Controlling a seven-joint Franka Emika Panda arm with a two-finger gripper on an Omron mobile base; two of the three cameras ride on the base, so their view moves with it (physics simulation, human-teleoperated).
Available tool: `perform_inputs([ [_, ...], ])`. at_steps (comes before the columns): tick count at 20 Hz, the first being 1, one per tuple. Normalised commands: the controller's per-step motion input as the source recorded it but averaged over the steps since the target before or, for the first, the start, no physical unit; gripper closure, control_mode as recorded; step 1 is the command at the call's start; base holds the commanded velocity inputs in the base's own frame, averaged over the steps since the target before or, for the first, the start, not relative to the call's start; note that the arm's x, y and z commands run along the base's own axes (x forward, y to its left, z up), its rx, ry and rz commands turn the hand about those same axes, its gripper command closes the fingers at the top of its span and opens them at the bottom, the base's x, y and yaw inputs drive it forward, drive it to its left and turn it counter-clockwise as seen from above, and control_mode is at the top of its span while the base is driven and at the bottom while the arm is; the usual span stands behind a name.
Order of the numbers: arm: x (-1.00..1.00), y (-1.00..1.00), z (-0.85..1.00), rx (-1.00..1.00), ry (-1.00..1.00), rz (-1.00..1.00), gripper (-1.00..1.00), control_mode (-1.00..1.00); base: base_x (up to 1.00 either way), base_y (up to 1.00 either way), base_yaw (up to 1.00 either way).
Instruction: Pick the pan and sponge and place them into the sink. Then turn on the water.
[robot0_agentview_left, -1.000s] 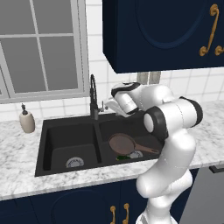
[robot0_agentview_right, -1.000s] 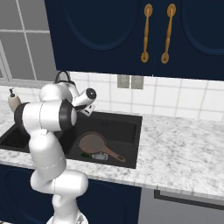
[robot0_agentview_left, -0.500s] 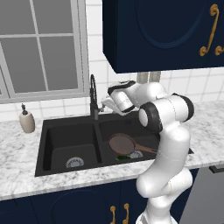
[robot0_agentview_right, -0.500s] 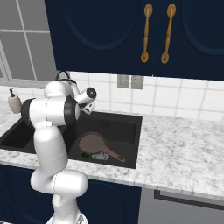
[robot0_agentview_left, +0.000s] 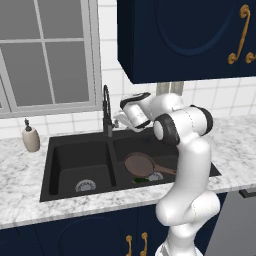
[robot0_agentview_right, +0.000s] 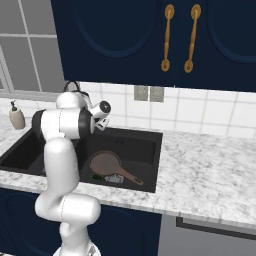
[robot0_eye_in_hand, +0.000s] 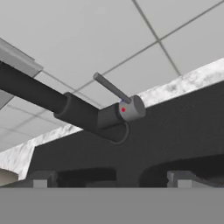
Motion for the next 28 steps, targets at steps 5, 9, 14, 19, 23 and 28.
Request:
perform_inputs([
  [5, 0.31, 0.08, -0.16, 0.0, 0.0, -0.01, -1.0, -1.0, 0.0, 0.0, 0.0],
  [9, 0.34, 0.01, -0.1, 0.0, 0.0, -0.01, -1.0, -1.0, 0.0, 0.0, 0.0],
  [14, 0.34, 0.0, -0.07, 0.01, 0.0, -0.01, -1.0, -1.0, 0.0, 0.0, 0.0],
  [19, 0.29, 0.0, -0.14, 0.0, 0.0, 0.0, -1.0, -1.0, 0.0, 0.0, 0.0],
  [23, 0.25, 0.0, -0.12, 0.0, 0.0, 0.0, -1.0, -1.0, 0.0, 0.0, 0.0],
  [28, 0.13, 0.0, -0.06, 0.0, 0.0, 0.0, -1.0, -1.0, 0.0, 0.0, 0.0],
])
